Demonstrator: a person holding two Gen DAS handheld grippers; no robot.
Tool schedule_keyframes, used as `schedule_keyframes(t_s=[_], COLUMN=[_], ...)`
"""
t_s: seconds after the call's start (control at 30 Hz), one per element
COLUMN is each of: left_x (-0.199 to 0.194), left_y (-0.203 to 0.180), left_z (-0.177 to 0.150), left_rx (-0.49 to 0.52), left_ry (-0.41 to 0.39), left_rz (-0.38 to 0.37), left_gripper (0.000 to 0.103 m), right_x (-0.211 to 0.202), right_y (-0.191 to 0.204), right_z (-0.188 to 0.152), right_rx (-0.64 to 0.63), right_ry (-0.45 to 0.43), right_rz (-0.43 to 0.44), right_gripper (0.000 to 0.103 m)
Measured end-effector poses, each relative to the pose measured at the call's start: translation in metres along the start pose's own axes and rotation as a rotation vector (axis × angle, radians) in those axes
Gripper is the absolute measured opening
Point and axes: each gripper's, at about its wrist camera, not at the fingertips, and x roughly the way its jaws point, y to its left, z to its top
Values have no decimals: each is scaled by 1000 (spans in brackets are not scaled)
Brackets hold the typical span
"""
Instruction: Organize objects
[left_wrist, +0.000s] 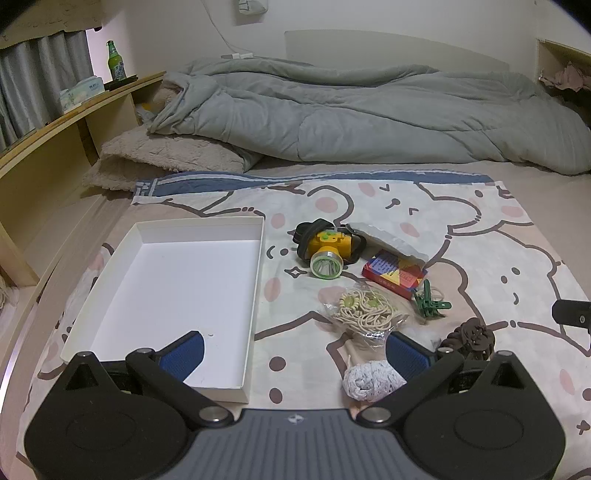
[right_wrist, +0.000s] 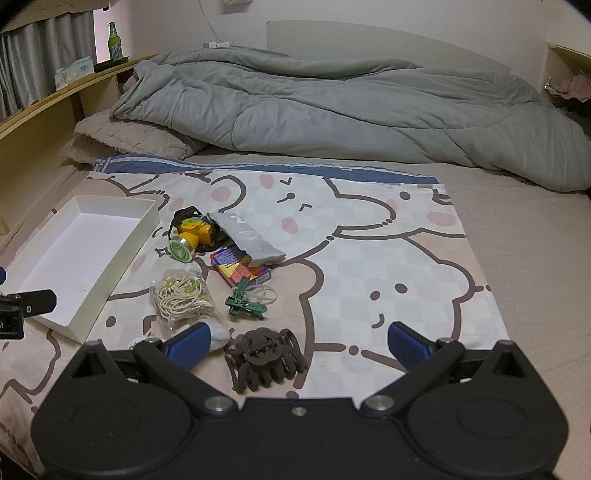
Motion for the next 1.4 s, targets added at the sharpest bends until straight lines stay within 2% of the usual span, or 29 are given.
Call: schedule_keyframes(t_s=[1.4], left_x=[0], left_y=[-4], left_z=[0], left_rx=[18], left_ry=[16], left_rz=[-5], left_gripper=[103], right_x=[2], right_y=[2], right_z=[-6], right_rx=[-13], right_ry=[12], right_rz=[0], right_gripper=[103])
